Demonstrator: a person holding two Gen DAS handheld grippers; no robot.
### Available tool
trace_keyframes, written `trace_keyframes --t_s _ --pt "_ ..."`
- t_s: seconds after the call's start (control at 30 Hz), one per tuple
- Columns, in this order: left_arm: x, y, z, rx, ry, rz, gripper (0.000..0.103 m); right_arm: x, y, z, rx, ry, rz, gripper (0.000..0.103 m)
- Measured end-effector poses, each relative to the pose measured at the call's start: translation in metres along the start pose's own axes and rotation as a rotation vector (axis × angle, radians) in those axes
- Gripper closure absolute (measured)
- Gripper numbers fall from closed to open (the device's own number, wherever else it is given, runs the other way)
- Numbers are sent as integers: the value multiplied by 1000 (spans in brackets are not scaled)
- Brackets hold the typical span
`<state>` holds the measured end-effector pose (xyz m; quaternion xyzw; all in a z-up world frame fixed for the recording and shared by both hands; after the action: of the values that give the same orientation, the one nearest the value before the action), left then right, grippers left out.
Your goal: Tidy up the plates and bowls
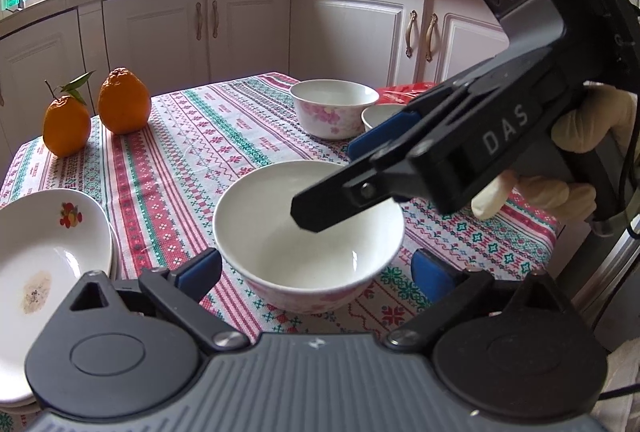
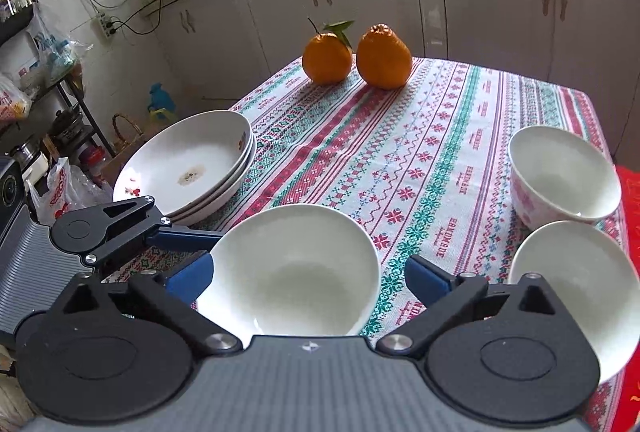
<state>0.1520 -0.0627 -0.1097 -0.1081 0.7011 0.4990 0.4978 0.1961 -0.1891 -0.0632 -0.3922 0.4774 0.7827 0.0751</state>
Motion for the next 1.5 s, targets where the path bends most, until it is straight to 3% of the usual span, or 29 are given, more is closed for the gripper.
trace_keyframes --t_s 0.4,0.73,0.87,1.17,1.37,1.5 --pt "3 25 -6 -54 -61 27 1 9 30 8 45 36 -63 0" --pt "-11 50 -21 -11 -49 -10 1 33 75 4 181 69 -147 0" --pt "-22 54 -40 0 -98 -38 1 46 96 -7 236 42 -180 0" --pt "-43 14 -90 56 -148 -85 1 63 124 -47 340 -13 -191 0" --pt "-54 -24 -106 2 -140 -89 1 60 122 -74 348 -33 -171 0" --pt "-63 -44 -110 4 -85 -78 1 54 116 -89 328 -41 -148 0"
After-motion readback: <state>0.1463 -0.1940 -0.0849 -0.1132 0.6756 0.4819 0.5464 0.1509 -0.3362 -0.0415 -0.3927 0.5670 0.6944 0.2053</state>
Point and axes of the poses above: each gripper's, at about its wrist camera, not at the fingertips, and y roughly against the way its jaws point, z to its left, x to its underside, the point moved 6 cm from there along -y, roughly the way its jaws point, and after that the axes turned 2 degrees about -x, right-handed, at the moved point
